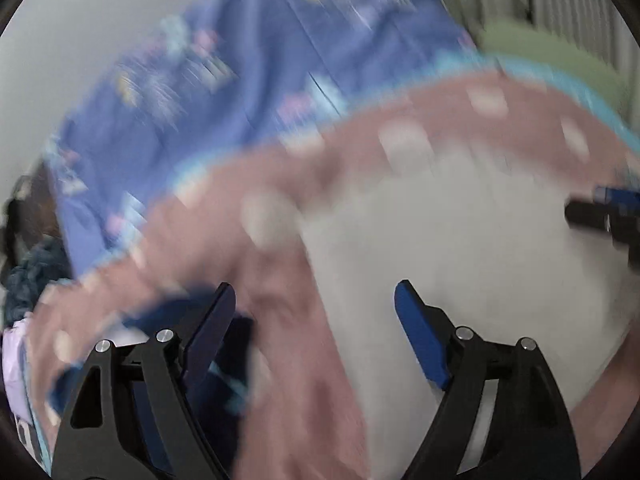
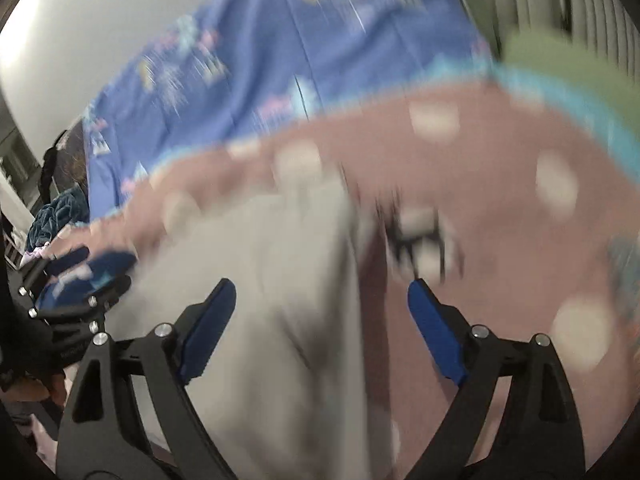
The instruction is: Fold small clothes
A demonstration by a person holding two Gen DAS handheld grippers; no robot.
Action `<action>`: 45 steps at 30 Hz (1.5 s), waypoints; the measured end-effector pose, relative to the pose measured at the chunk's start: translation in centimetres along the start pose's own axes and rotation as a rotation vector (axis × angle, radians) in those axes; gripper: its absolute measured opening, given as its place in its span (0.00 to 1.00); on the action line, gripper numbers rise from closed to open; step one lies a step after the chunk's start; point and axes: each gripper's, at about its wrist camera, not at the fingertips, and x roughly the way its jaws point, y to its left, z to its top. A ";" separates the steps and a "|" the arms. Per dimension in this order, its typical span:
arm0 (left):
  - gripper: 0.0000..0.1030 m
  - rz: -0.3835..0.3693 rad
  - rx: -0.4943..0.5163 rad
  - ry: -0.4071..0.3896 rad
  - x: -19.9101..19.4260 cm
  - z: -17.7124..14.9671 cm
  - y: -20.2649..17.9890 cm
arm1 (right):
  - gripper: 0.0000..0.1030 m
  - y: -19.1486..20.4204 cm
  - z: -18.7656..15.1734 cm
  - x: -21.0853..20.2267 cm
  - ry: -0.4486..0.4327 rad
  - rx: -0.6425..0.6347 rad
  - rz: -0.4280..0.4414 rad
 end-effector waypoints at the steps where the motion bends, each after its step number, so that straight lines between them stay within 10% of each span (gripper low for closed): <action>1: 0.80 -0.012 0.011 -0.018 0.2 -1.5 -0.6 | 0.87 -0.6 -0.8 0.4 0.015 0.024 0.024; 7: 0.80 -0.109 -0.185 -0.059 -1.2 -4.0 1.6 | 0.87 -0.5 -3.8 -3.0 -0.023 0.045 -0.001; 21: 0.98 -0.201 -0.188 -0.289 -19.4 -17.4 0.0 | 0.91 1.5 -18.9 -20.7 -0.230 -0.011 -0.047; 31: 0.99 -0.115 -0.230 -0.467 -33.7 -23.1 -0.3 | 0.98 9.5 -24.4 -35.6 -0.472 -0.179 -0.153; 45: 0.99 -0.055 -0.228 -0.568 -42.5 -30.0 -1.2 | 0.98 12.8 -29.6 -42.9 -0.536 -0.194 -0.190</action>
